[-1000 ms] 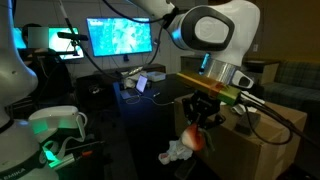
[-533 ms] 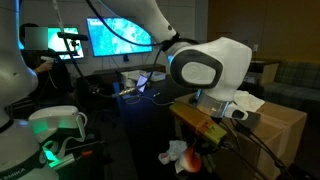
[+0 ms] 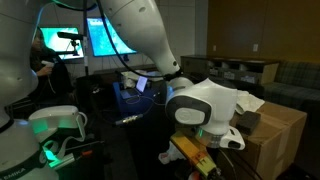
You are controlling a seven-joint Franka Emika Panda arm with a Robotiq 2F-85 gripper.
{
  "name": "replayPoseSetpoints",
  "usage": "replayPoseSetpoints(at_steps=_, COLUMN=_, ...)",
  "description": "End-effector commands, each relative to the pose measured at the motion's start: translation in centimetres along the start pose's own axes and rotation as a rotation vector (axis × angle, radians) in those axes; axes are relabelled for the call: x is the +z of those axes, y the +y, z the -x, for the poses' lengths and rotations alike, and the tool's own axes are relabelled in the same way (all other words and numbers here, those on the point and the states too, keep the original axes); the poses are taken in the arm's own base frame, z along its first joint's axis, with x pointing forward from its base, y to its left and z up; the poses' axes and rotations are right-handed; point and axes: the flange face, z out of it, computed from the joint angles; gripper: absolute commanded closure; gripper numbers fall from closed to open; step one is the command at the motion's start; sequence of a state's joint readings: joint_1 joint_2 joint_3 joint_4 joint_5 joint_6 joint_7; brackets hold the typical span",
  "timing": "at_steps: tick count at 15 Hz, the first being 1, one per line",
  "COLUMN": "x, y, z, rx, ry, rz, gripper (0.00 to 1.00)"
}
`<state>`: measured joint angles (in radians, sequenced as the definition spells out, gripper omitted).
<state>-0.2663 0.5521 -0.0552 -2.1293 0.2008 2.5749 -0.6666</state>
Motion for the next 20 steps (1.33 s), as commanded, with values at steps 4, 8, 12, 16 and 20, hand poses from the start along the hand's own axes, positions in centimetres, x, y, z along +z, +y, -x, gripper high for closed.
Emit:
replayPoseSetpoints(at_steps=4, x=3.3, y=0.9, z=0.1, rx=0.106, ry=0.028, rz=0.054, gripper=0.92)
replayPoseSetpoints(at_steps=8, x=4.6, y=1.3, z=0.5, rx=0.153, ry=0.014, rz=0.081, gripper=0.78)
replayPoseSetpoints(at_steps=12, x=4.5, y=0.9, z=0.9, rx=0.149, ry=-0.01, rz=0.081, gripper=0.38)
replayPoseSetpoints(at_steps=16, x=4.0, y=-0.5, z=0.9, rx=0.116, ry=-0.021, rz=0.076, gripper=0.1)
replayPoseSetpoints(at_steps=20, x=3.1, y=-2.1, z=0.3, rx=0.081, ry=0.0, rz=0.071, gripper=0.0)
